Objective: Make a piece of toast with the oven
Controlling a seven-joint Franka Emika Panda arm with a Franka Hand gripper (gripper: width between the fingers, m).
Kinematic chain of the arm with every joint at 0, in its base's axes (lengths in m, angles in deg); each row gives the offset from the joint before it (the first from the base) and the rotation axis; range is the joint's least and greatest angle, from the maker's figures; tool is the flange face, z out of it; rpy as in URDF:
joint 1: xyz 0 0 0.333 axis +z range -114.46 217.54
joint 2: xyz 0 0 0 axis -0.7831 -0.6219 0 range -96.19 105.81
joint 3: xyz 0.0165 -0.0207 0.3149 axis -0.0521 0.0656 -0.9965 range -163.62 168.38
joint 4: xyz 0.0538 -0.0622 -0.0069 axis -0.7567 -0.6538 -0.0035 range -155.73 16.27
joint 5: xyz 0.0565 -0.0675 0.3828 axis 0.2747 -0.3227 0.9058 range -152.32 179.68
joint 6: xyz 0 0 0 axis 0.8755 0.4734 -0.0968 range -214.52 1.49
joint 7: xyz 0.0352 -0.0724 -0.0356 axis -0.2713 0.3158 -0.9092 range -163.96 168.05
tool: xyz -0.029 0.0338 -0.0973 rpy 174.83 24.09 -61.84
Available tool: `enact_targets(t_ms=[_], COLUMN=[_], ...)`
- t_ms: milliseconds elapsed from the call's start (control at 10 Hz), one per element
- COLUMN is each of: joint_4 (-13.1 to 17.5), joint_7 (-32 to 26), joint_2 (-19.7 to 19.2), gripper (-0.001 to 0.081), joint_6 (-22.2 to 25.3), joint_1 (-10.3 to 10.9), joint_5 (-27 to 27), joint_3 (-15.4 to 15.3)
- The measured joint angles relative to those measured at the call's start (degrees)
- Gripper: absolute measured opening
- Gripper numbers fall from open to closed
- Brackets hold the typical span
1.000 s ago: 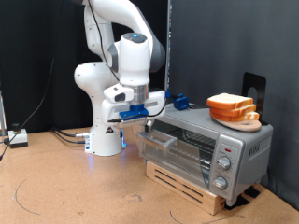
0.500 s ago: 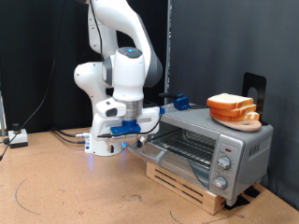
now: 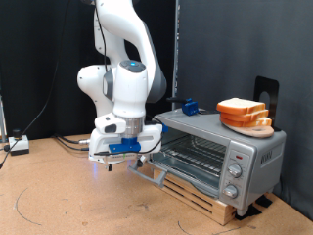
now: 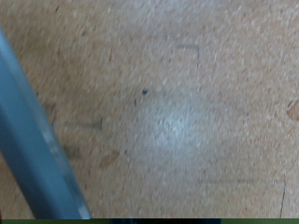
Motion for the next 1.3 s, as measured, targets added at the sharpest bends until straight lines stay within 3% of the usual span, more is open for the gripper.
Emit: enact_targets(t_ms=[200, 600, 1300], joint_4=[2.72, 9.11, 10.81], joint_7=[1.97, 2.13, 4.02], joint_2=[-4.38, -11.28, -17.29], gripper=[0.0809, 0.0809, 0.0809], joint_6=[-2.72, -2.86, -2.53], joint_1=[0.11, 0.29, 0.15], joint_5=[0.39, 2.47, 1.69], joint_3=[-0.52, -1.95, -0.52])
